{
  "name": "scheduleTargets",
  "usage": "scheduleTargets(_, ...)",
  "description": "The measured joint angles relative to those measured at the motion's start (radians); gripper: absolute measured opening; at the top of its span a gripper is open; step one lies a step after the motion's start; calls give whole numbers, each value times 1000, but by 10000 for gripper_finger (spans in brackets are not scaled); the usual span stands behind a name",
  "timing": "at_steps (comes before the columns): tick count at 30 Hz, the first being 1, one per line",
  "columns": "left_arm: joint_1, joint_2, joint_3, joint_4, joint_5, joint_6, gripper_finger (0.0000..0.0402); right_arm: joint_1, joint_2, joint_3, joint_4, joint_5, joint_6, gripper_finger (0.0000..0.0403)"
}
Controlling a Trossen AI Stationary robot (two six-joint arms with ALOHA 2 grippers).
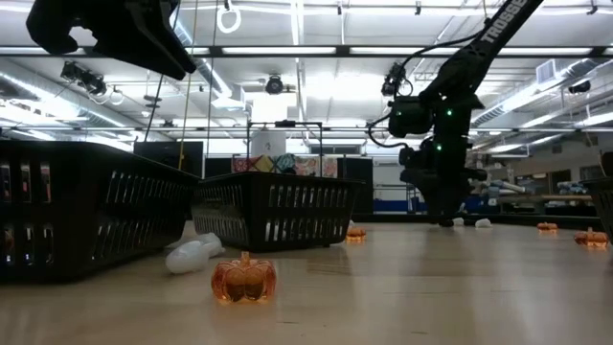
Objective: Sort Halloween decoration
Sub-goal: Put the black skeleton toy into the right black basket
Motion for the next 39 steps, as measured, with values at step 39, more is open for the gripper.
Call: scheduleTargets(39,-1,0,0,-7,4,-29,155,49,-9,11,-117,-101,-201,144)
